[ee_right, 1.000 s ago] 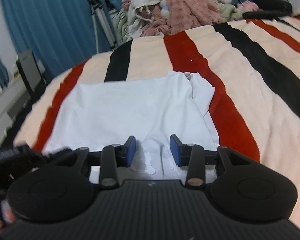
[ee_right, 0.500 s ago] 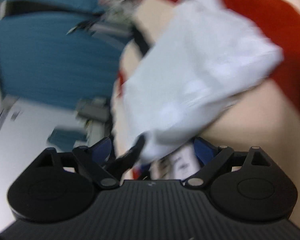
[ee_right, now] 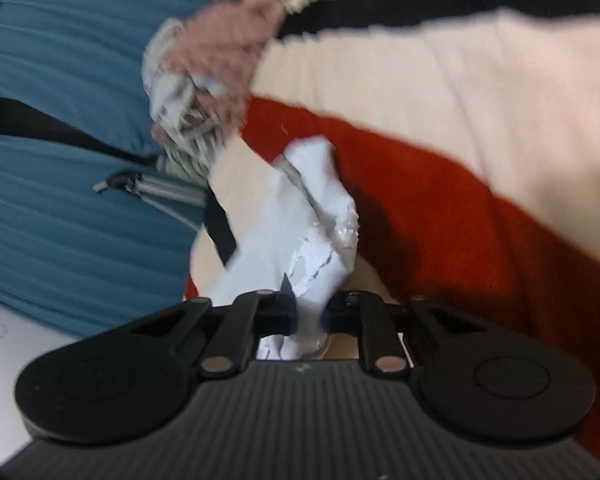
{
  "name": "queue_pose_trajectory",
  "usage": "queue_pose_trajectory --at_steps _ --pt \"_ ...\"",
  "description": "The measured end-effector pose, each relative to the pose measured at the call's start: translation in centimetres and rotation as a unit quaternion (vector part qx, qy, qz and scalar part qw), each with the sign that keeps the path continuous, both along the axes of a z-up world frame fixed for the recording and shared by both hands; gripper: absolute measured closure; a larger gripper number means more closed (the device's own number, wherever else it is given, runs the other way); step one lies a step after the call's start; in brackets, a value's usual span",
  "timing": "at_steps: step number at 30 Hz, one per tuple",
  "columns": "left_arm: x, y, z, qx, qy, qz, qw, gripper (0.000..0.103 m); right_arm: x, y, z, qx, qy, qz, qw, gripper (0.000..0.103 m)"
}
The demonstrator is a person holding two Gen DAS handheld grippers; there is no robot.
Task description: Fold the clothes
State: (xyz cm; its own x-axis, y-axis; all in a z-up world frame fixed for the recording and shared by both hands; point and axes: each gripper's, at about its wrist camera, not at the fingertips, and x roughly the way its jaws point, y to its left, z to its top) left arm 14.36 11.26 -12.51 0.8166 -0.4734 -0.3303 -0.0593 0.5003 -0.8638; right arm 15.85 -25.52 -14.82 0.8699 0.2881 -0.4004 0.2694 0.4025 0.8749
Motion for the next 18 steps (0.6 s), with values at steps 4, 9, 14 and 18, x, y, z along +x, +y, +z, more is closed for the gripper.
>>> queue_pose_trajectory --at_steps 4,9,14,18 --pt "-0.7 -1.3 3.9 -0.028 -0.021 -0.029 0.999 0.08 -3.9 -0.6 4.8 -0.034 -0.055 -0.023 0.998 0.089" --pt "0.3 -5.2 9.4 -0.025 -0.028 -0.082 0.9959 0.08 -6.3 -4.5 9.6 -0.013 -0.085 -0.047 0.995 0.089" --pt "6.3 -12.0 12.8 0.026 0.024 -0.128 0.9911 0.08 -3.5 -9.8 12.2 -0.021 -0.064 -0.054 0.996 0.089" --pt "12.9 -17.8 14.0 0.085 0.028 -0.149 0.9849 0.08 2.0 -14.4 12.2 -0.009 -0.034 -0.061 0.998 0.089"
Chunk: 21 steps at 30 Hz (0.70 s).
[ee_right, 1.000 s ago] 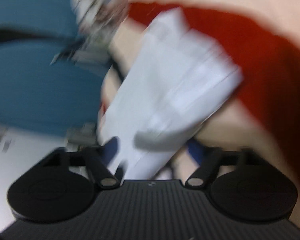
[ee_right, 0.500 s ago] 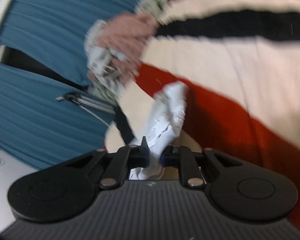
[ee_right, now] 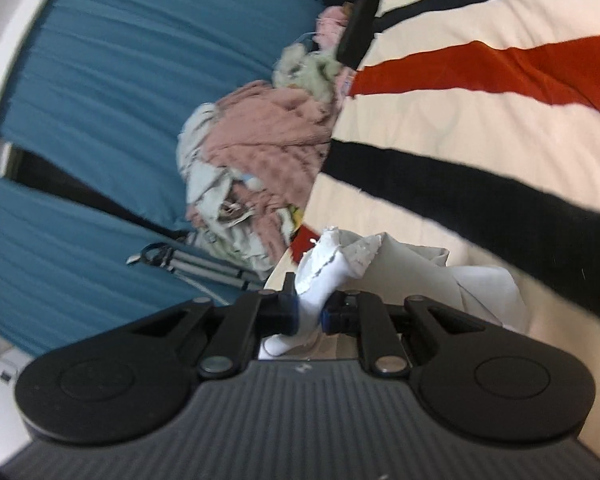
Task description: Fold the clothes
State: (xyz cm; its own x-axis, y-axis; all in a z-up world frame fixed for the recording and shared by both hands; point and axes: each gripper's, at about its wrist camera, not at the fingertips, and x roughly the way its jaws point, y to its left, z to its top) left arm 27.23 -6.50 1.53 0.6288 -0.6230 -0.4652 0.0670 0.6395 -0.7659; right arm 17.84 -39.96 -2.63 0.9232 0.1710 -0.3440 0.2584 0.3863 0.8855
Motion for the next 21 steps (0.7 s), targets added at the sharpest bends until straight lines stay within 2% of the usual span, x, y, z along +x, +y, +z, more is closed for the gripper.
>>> queue_pose_trajectory --at_steps 2,5,8,10,12,13,18,19,21 --pt "3.1 -2.9 0.4 0.018 -0.012 -0.013 0.9997 0.081 3.1 -1.4 0.5 -0.022 -0.01 -0.007 1.0 0.089" --pt "8.8 -7.0 1.2 0.029 -0.032 -0.029 0.9986 0.081 7.6 -3.7 2.0 -0.061 -0.055 -0.023 0.996 0.089" --pt "12.6 -10.9 2.0 0.049 -0.099 -0.036 0.9932 0.081 11.4 -5.8 3.0 -0.094 -0.083 -0.039 0.991 0.089" --pt "14.0 -12.4 1.0 0.049 -0.142 -0.042 0.9878 0.081 13.2 -6.6 2.5 -0.124 -0.093 -0.044 0.987 0.089" --pt "15.2 -13.8 -1.3 0.049 -0.174 -0.05 0.9823 0.081 14.1 -6.9 0.6 -0.157 -0.093 -0.048 0.982 0.089" --pt "15.7 -14.7 -3.0 0.068 -0.181 -0.057 0.9794 0.081 14.6 -7.0 -0.6 -0.171 -0.088 -0.047 0.98 0.089" --pt "15.2 -14.2 -12.9 0.113 -0.114 -0.09 0.9829 0.081 14.4 -6.4 -10.5 -0.145 0.026 -0.015 0.989 0.089" --pt "14.5 -14.2 -14.3 0.128 -0.106 -0.094 0.9815 0.081 13.8 -5.9 -12.3 -0.14 0.047 -0.006 0.989 0.089" --pt "13.4 -14.3 -15.5 0.169 -0.116 -0.108 0.9728 0.081 12.8 -4.7 -14.7 -0.138 0.08 0.015 0.987 0.087"
